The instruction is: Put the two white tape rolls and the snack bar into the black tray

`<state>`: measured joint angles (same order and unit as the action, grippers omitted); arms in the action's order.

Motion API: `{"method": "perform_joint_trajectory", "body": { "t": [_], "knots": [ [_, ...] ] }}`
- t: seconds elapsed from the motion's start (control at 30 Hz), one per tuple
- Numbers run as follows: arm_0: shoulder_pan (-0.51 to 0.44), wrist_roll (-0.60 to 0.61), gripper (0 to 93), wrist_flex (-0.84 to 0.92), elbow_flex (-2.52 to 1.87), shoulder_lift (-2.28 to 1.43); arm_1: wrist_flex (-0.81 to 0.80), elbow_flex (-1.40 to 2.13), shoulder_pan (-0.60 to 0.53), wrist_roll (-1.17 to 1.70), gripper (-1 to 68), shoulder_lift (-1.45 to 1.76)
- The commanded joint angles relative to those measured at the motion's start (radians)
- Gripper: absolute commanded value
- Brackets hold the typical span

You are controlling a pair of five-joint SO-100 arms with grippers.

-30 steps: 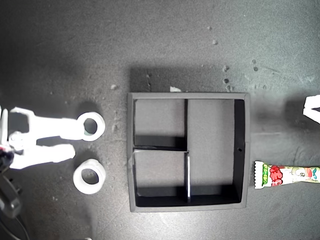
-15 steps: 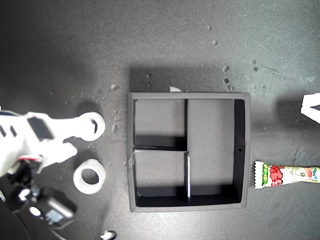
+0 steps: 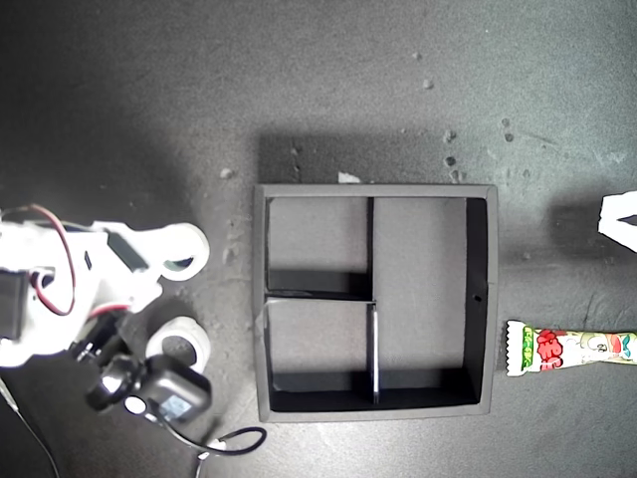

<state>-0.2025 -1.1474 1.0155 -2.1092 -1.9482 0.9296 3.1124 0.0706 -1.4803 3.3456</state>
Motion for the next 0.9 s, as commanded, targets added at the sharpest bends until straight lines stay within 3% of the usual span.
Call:
{"method": "perform_joint_trajectory", "body": {
  "t": [0.0,0.87],
  "knots": [
    [-0.018,-0.025,16.5,-0.006,0.029,-0.003,-0.002,0.012,-0.009,0.014,-0.4,0.005],
    [-0.023,-0.071,13.3,-0.129,-0.057,0.109,0.0,0.012,-0.017,0.015,-0.4,0.005]
  ]
}}
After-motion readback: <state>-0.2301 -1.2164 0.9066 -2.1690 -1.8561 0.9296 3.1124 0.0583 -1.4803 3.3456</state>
